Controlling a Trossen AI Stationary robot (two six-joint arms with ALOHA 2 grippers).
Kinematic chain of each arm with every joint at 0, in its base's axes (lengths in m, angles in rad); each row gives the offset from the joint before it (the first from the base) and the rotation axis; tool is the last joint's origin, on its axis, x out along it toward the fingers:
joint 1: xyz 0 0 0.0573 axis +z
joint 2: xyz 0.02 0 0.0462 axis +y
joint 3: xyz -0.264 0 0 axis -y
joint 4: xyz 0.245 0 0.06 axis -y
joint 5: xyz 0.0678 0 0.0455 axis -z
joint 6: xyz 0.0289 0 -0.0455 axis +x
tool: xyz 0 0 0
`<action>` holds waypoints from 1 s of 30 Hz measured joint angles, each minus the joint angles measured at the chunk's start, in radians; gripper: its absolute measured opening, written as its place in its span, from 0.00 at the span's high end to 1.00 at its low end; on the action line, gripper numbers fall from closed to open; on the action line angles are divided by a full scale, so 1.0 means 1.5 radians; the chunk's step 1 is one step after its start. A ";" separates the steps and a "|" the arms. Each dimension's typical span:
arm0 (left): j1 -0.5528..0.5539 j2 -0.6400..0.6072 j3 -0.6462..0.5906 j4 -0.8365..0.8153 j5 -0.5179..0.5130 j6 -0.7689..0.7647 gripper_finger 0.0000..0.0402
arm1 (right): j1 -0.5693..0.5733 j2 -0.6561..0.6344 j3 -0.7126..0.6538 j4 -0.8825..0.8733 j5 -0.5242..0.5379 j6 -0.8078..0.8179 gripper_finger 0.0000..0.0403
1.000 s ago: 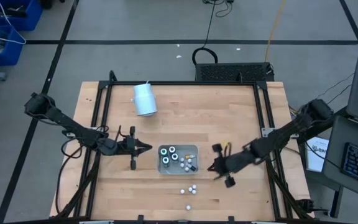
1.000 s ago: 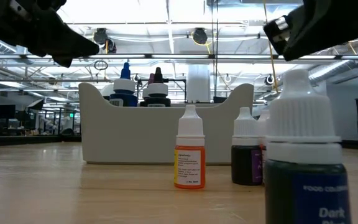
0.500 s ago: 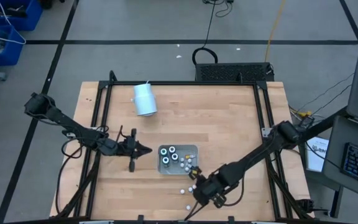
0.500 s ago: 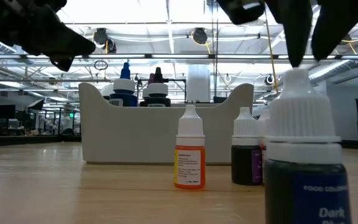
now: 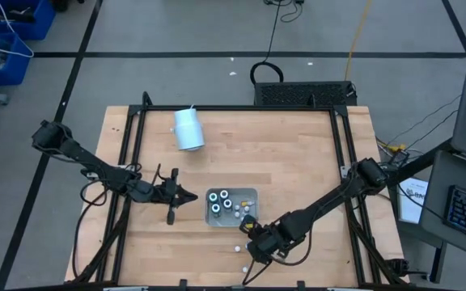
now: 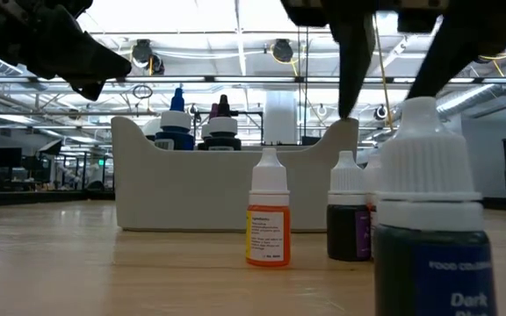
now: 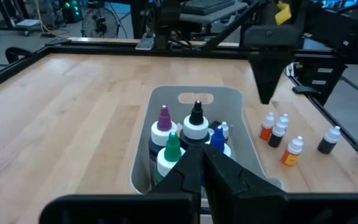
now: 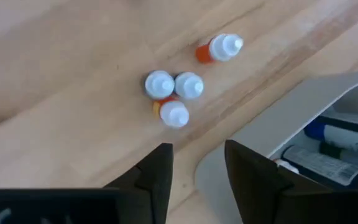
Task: Pick & Place food coloring
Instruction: Put the small orange food coloring bottle into the gray bin
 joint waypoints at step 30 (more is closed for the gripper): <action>0.000 0.000 0.000 -0.016 -0.002 -0.007 0.95 | -0.004 0.087 -0.009 0.067 -0.053 -0.022 0.69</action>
